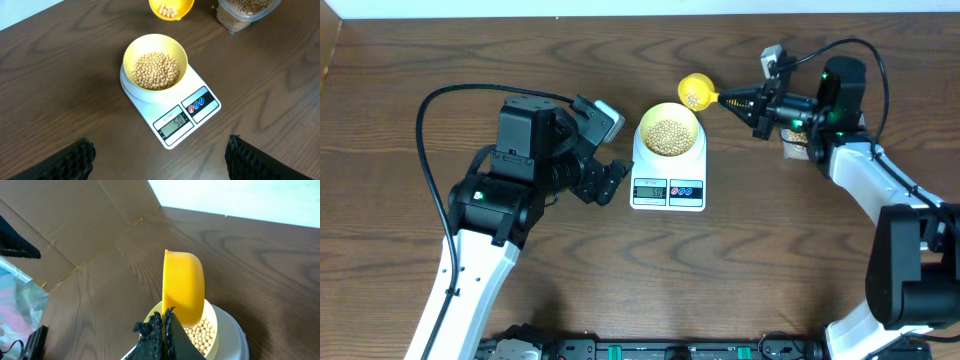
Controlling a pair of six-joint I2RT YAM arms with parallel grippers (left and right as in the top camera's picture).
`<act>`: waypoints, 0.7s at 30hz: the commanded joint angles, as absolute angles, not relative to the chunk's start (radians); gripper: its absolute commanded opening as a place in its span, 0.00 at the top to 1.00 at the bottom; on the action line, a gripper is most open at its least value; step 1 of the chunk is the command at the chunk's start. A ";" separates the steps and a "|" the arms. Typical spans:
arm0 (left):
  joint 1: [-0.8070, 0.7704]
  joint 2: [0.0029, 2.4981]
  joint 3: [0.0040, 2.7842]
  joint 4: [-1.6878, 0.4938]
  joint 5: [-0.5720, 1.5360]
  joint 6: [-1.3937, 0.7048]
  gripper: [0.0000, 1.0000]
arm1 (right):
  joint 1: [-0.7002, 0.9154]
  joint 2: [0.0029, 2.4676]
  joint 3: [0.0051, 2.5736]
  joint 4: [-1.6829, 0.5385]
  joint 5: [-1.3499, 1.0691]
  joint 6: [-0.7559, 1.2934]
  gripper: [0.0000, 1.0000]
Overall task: Scoop item into bowl and weigh 50g on scale
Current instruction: 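Carry the yellow scoop right toward the clear soybean tub with the right gripper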
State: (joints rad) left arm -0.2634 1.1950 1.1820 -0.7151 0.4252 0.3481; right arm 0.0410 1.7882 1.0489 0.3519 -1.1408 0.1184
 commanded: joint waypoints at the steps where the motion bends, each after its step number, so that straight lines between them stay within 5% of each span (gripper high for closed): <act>1: -0.259 1.196 1.167 -0.718 0.445 0.355 0.15 | 0.028 1.769 1.049 0.339 -1.119 0.126 0.99; 21: -0.259 1.196 1.167 -0.718 0.445 0.355 0.15 | -0.014 1.691 1.049 0.096 -0.915 -0.018 0.99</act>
